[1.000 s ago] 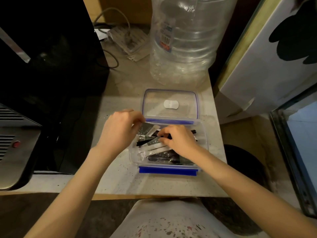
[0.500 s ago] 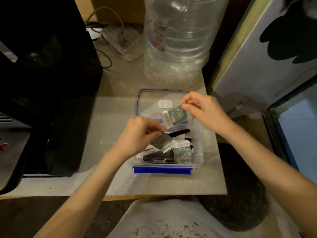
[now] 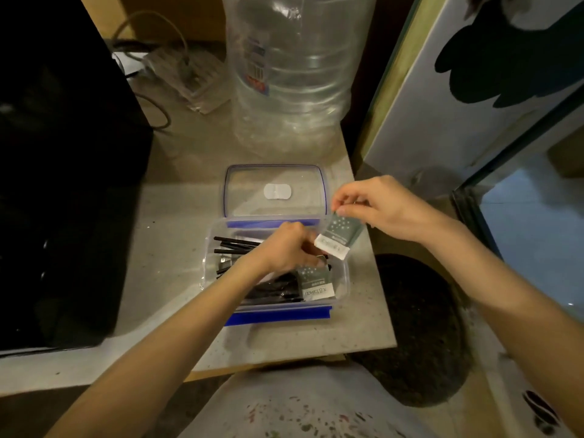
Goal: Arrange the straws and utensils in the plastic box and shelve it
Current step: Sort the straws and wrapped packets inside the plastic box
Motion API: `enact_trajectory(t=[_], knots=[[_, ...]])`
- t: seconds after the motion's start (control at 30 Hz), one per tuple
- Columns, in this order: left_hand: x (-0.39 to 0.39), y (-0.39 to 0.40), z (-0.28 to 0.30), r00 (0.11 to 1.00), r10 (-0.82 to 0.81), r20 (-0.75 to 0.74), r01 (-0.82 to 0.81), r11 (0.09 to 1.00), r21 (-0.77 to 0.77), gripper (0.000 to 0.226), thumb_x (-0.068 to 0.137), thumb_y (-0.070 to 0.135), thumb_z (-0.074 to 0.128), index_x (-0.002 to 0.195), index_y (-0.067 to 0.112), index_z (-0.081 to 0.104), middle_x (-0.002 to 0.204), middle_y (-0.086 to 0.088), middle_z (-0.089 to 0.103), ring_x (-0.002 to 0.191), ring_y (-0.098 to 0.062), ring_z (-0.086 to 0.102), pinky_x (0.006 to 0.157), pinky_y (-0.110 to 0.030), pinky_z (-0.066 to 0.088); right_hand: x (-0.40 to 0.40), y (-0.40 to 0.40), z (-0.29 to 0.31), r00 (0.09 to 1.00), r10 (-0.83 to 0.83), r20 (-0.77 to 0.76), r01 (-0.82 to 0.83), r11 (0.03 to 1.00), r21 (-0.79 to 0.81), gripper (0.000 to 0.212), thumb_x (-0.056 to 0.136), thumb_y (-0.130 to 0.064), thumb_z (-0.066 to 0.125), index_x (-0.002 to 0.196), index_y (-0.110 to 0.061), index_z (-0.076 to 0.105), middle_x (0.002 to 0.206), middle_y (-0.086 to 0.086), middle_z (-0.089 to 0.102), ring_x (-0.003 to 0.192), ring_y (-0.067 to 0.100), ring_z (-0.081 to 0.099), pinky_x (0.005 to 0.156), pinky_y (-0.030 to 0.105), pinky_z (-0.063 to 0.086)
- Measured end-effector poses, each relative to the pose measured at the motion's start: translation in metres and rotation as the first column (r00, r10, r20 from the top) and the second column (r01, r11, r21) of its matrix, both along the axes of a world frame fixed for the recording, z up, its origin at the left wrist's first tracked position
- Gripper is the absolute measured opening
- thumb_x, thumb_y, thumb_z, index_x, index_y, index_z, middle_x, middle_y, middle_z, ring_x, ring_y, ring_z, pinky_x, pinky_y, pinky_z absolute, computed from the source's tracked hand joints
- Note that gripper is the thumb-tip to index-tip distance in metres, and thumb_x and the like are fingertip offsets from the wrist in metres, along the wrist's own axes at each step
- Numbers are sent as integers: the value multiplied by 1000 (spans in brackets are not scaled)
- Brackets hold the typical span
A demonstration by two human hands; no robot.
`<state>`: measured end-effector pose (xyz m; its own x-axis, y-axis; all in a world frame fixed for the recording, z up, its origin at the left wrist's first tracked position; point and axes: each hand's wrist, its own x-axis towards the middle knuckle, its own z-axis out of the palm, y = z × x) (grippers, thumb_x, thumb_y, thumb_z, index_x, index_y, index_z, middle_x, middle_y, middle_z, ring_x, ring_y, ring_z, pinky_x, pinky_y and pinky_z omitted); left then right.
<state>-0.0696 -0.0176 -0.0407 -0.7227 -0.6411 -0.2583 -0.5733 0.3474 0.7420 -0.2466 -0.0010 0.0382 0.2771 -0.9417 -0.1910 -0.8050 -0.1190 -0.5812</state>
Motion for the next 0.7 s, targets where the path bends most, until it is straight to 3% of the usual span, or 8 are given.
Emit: enact_trajectory(t=[0.07, 0.17, 0.23, 0.3, 0.4, 0.5, 0.63, 0.7], knots=[[8, -1, 4, 999, 0, -38, -1, 1000, -5, 25, 78, 11, 72, 103, 12, 71, 101, -1, 73, 82, -8, 65, 78, -17, 53, 4, 0, -2, 999, 38, -12, -38, 998, 44, 10, 89, -14, 60, 90, -18, 68, 83, -3, 65, 73, -1, 57, 67, 13, 43], [26, -5, 16, 994, 94, -51, -96, 995, -36, 27, 81, 7, 68, 107, 12, 69, 104, 0, 71, 82, 0, 61, 74, -8, 51, 18, 1, -7, 995, 102, -20, -100, 990, 98, 10, 89, -15, 60, 94, -19, 69, 84, -10, 64, 78, -5, 57, 71, 15, 45], [43, -6, 23, 983, 183, -7, -182, 976, -121, 23, 83, 6, 66, 106, 10, 69, 103, -3, 71, 80, -3, 58, 69, -5, 47, 31, 3, -16, 982, 185, -46, -176, 973, 146, 11, 89, -16, 60, 95, -20, 68, 84, -15, 62, 76, -7, 56, 72, 12, 43], [60, -5, 27, 967, 247, 58, -228, 946, -229, 20, 85, 5, 64, 103, 10, 70, 101, -4, 71, 79, -4, 56, 64, -2, 43, 42, 3, -28, 961, 260, -92, -239, 952, 191, 11, 90, -17, 59, 97, -20, 67, 90, -11, 67, 81, -1, 61, 78, 18, 48], [80, -1, 32, 940, 321, 117, -259, 893, -369, 17, 86, 6, 62, 99, 11, 72, 98, -5, 72, 75, -6, 54, 73, -11, 47, 51, 6, -45, 910, 348, -223, -308, 931, 197, 12, 91, -18, 57, 98, -19, 67, 98, -2, 69, 88, 10, 63, 85, 29, 52], [92, 8, 34, 887, 414, 203, -263, 816, -514, 13, 86, 15, 63, 95, 17, 72, 94, -2, 70, 80, -12, 55, 66, -20, 43, 54, 8, -56, 872, 374, -315, -343, 927, 152, 11, 91, -20, 58, 98, -19, 67, 100, -2, 65, 88, 9, 59, 83, 27, 52], [95, 17, 30, 875, 430, 224, -201, 742, -639, 5, 73, 11, 76, 76, 15, 75, 76, -4, 72, 77, -20, 59, 55, -23, 35, 62, 6, -57, 897, 322, -302, -315, 946, 73, 18, 93, -22, 53, 102, -17, 68, 102, -2, 65, 89, 11, 60, 81, 29, 52], [93, 19, 26, 863, 440, 248, -188, 736, -651, 6, 69, 11, 79, 72, 14, 75, 72, -4, 72, 75, -22, 59, 56, -26, 39, 72, 4, -57, 923, 277, -268, -288, 957, -4, 23, 95, -22, 50, 110, -17, 67, 107, -1, 65, 94, 14, 61, 83, 31, 52]])
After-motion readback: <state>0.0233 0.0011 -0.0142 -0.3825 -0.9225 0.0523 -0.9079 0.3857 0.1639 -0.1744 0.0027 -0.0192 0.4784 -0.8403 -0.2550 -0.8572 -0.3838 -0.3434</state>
